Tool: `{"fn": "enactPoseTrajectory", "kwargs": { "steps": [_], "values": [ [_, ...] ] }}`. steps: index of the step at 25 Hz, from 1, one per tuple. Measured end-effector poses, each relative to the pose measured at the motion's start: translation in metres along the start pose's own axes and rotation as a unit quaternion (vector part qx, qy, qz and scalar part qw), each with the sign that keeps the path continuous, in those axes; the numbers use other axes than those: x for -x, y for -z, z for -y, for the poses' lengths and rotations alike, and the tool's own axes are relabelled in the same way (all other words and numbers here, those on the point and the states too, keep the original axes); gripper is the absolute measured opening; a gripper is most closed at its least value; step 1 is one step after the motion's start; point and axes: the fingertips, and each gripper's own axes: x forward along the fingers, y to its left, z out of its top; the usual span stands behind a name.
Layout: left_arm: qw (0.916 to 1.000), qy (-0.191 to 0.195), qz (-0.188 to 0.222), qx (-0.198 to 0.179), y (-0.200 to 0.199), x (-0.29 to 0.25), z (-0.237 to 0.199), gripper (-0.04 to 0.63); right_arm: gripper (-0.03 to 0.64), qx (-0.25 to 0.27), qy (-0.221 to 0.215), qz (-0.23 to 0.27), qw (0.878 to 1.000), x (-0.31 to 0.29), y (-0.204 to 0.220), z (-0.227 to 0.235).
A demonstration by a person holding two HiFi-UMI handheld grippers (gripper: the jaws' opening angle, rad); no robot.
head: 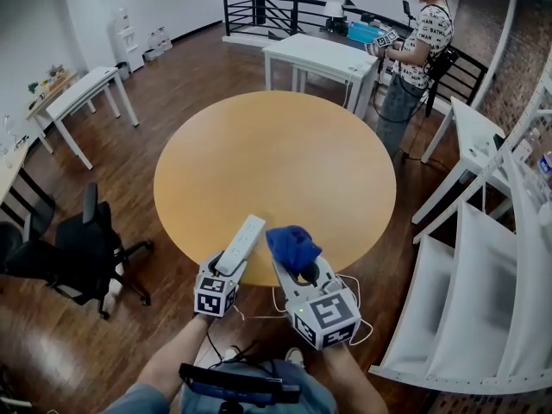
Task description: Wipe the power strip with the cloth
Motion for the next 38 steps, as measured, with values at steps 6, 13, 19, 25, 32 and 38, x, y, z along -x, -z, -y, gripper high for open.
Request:
{"fn": "enactPoseTrajectory", "kwargs": {
  "steps": [6, 13, 19, 25, 32, 38],
  "values": [
    [0.9962, 0.024, 0.07, -0.046, -0.062, 0.025, 0.023, 0.288, 0.067, 0.005, -0.009, 0.024, 1.0, 0.005, -0.017, -0.006],
    [0.9849, 0.031, 0.151, -0.079, -0.14, 0.069, 0.046, 0.287, 0.067, 0.027, -0.015, 0.057, 0.998, 0.014, -0.048, -0.012],
    [0.9749, 0.03, 0.195, -0.104, -0.183, 0.104, 0.065, 0.287, 0.067, 0.039, -0.022, 0.082, 0.996, 0.021, -0.065, -0.02],
    [0.9641, 0.025, 0.208, -0.164, -0.188, 0.115, 0.081, 0.286, 0.067, 0.008, -0.091, 0.147, 0.985, 0.025, -0.116, -0.053],
    [0.9576, 0.022, 0.213, -0.192, -0.189, 0.125, 0.095, 0.285, 0.067, 0.0, -0.193, 0.111, 0.975, 0.0, -0.11, -0.109],
    [0.958, 0.013, 0.214, -0.19, -0.19, 0.134, 0.095, 0.285, 0.067, -0.005, -0.19, 0.108, 0.976, -0.004, -0.105, -0.103]
  ]
}}
